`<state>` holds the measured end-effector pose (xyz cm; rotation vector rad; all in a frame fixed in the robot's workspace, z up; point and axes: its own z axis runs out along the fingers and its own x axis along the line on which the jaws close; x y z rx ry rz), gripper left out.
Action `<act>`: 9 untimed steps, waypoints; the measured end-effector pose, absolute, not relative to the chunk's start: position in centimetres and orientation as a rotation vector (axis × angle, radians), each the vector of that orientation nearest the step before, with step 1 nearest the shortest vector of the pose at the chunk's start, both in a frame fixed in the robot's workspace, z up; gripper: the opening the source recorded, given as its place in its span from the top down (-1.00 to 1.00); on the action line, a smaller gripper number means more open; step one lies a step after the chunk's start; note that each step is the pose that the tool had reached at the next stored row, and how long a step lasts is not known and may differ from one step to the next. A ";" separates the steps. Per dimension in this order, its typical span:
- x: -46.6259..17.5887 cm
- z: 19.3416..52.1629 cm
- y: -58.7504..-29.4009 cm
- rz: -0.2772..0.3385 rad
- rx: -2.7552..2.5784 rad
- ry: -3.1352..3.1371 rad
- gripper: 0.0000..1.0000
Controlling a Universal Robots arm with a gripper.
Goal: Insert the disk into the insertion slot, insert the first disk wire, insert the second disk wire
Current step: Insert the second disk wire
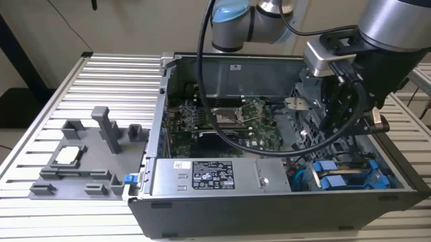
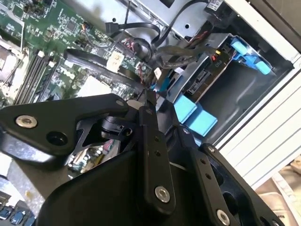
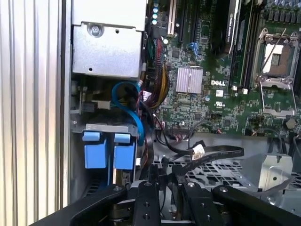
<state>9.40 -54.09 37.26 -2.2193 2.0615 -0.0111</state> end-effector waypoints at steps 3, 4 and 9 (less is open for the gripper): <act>8.9 37.1 -54.1 -0.030 -2.216 2.056 0.47; 8.8 37.0 -54.1 -0.036 -2.214 2.055 0.47; 8.8 36.8 -54.1 -0.050 -2.210 2.050 0.47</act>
